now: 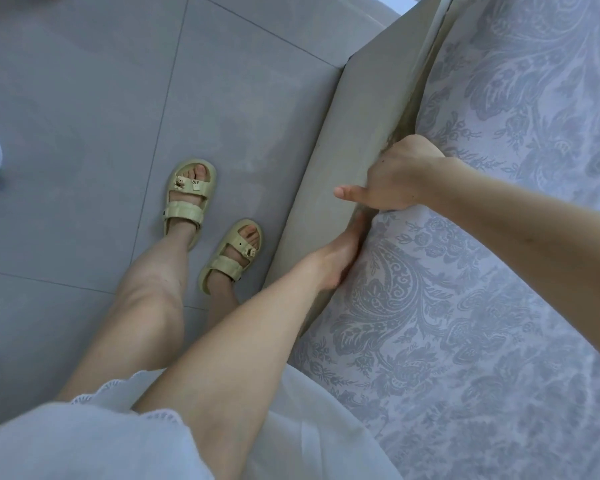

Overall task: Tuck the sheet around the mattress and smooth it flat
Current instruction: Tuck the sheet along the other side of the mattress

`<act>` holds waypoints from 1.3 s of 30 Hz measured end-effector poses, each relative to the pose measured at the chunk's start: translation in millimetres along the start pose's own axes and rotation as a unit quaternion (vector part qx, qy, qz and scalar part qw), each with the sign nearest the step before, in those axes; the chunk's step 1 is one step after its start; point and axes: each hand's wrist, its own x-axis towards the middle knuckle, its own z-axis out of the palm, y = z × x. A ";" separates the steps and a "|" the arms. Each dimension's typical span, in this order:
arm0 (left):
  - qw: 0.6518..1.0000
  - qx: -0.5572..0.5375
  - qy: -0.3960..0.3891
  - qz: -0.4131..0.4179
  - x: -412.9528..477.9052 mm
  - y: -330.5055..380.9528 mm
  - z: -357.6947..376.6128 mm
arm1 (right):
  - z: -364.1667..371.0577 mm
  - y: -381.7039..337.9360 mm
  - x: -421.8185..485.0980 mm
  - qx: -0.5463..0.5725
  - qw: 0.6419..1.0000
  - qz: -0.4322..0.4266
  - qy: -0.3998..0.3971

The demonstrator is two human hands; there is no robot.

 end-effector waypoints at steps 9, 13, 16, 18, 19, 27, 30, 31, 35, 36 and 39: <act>0.993 0.022 0.112 0.000 -45.1 -30.6 -58.6 | 5.8 -3.5 10.5 0.032 0.989 0.027 0.139; 0.996 0.050 0.061 -0.044 -48.6 -33.6 -48.0 | 20.2 2.3 2.4 0.046 0.958 -0.002 0.282; 0.993 0.095 0.058 -0.049 -48.1 -35.1 -34.6 | 35.3 -4.0 -9.1 -0.002 0.971 -0.018 0.238; 0.992 0.097 0.075 -0.035 -49.2 -36.3 -30.0 | 37.9 -9.4 -6.9 -0.010 0.973 -0.014 0.231; 0.991 0.095 0.095 -0.019 -50.6 -36.9 -30.4 | 35.2 -11.3 -4.1 -0.010 0.973 -0.004 0.230; 0.970 0.127 0.205 0.024 -80.9 -91.2 -75.0 | 70.0 -78.0 -31.0 0.098 0.953 -0.037 0.283; 0.970 0.143 0.197 -0.015 -93.7 -132.2 -86.6 | 100.8 -122.7 -50.9 0.144 0.935 -0.075 0.315; 0.969 0.148 0.196 -0.025 -97.8 -146.1 -89.2 | 107.7 -137.9 -57.2 0.155 0.935 -0.082 0.310; 0.968 0.138 0.200 -0.057 -112.9 -202.0 -98.3 | 115.9 -199.5 -65.8 0.195 0.952 -0.109 0.209; 0.969 0.129 0.201 -0.061 -115.4 -215.1 -99.6 | 115.4 -213.4 -65.2 0.194 0.955 -0.119 0.188; 0.975 0.096 0.189 -0.074 -120.8 -244.7 -102.3 | 121.3 -243.6 -64.2 0.186 0.964 -0.137 0.127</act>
